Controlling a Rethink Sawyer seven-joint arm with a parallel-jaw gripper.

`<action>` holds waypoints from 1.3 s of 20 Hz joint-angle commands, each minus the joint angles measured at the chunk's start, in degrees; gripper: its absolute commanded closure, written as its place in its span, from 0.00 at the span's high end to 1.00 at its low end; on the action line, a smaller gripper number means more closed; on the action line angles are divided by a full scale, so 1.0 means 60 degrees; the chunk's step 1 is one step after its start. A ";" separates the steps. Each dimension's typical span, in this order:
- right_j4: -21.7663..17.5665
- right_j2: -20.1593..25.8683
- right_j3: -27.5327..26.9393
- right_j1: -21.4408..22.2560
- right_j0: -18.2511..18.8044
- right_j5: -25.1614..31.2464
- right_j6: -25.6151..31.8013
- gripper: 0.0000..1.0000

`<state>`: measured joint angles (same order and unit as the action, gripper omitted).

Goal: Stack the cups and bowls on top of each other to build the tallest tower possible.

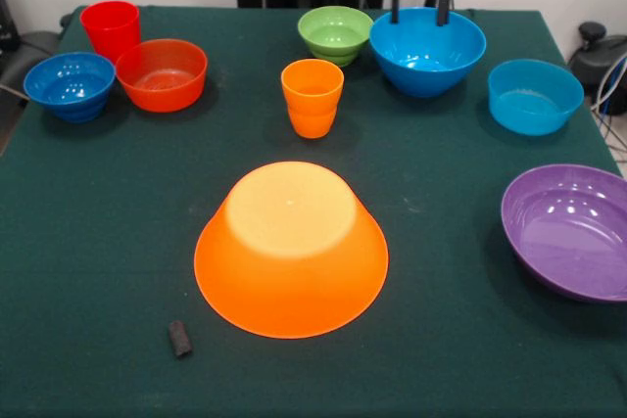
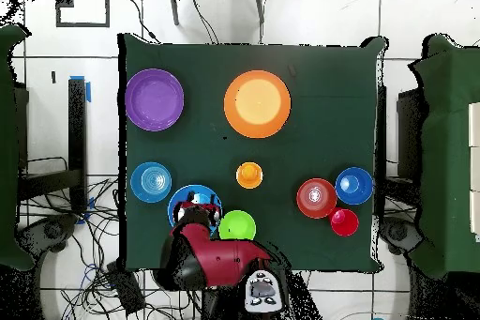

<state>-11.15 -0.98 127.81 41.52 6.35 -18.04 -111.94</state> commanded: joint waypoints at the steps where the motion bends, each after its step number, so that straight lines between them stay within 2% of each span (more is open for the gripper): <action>1: -0.0752 -0.0269 0.1431 -0.0989 0.0080 -0.1000 -0.1838 1.00; 2: -0.0605 -0.0865 0.1492 -0.1099 -0.0354 -0.1260 -0.1696 1.00; 4: -0.0760 -0.1218 0.1649 -0.1466 -0.0389 -0.2016 -0.1746 1.00; 6: -0.1053 -0.1032 0.1648 -0.1728 -0.0017 -0.2026 -0.1735 1.00; 10: -0.0931 -0.1107 0.1531 -0.2010 -0.0250 -0.1686 -0.1486 1.00; 13: -0.0293 -0.1477 0.1524 -0.2125 -0.1033 -0.1427 -0.1363 1.00; 15: 0.0409 -0.1544 0.1339 -0.2546 -0.1856 -0.1857 -0.1658 1.00; 17: 0.0714 -0.1388 0.1136 -0.3086 -0.2244 -0.2560 -0.2066 1.00; 21: 0.0744 -0.1100 0.0946 -0.3376 -0.2333 -0.2829 -0.2405 1.00; 24: 0.0431 -0.0950 0.0849 -0.3305 -0.1997 -0.2833 -0.2481 1.00; 26: 0.0423 -0.1082 0.0680 -0.3280 -0.1992 -0.2745 -0.2369 1.00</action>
<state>-11.03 -11.84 136.66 25.54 -6.89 -31.35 -114.18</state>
